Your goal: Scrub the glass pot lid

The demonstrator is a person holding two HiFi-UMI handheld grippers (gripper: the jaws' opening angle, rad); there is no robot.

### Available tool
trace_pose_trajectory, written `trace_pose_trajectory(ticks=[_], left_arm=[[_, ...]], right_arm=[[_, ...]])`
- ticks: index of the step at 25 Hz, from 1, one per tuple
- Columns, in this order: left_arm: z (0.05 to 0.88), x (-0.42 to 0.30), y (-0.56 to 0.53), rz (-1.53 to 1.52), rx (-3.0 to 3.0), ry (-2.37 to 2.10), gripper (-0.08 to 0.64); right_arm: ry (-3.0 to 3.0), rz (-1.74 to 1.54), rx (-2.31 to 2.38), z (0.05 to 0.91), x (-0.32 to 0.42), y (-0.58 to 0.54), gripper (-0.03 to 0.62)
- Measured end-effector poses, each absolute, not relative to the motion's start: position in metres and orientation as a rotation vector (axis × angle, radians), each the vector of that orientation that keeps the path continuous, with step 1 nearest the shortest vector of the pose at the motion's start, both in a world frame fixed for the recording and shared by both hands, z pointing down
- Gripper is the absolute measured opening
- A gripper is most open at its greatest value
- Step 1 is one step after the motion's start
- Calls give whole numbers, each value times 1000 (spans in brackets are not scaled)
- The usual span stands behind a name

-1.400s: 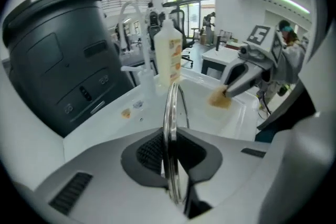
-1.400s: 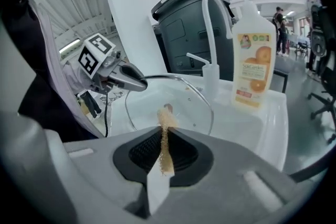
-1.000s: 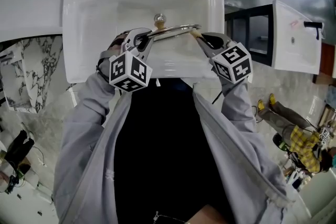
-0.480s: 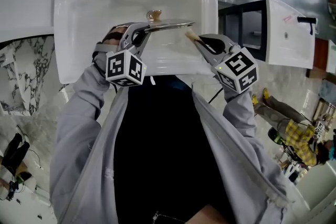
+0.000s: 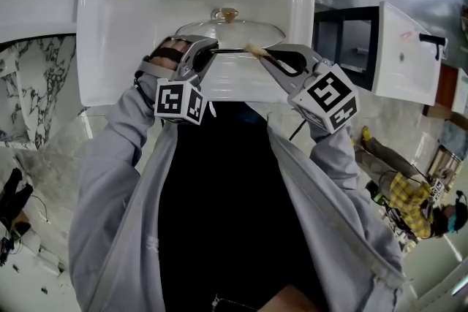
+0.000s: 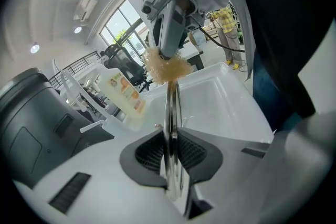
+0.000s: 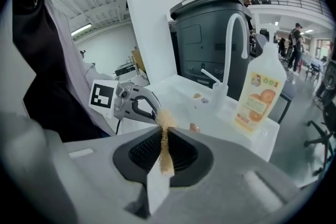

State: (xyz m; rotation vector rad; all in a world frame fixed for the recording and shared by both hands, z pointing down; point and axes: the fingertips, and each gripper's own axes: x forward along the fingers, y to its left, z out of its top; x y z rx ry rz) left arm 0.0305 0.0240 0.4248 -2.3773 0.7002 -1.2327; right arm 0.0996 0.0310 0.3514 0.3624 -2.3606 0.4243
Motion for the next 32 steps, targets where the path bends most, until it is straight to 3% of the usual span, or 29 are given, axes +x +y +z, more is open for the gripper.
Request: trace_pose_trajectory(ticks=[16, 32], left_arm=[[472, 23, 54, -1229, -2276, 476, 89], [518, 18, 89, -1287, -2161, 348, 130]], right_arm=[[-2359, 509, 88, 387, 33, 48, 31], [-2336, 561, 110, 409, 40, 55, 31]])
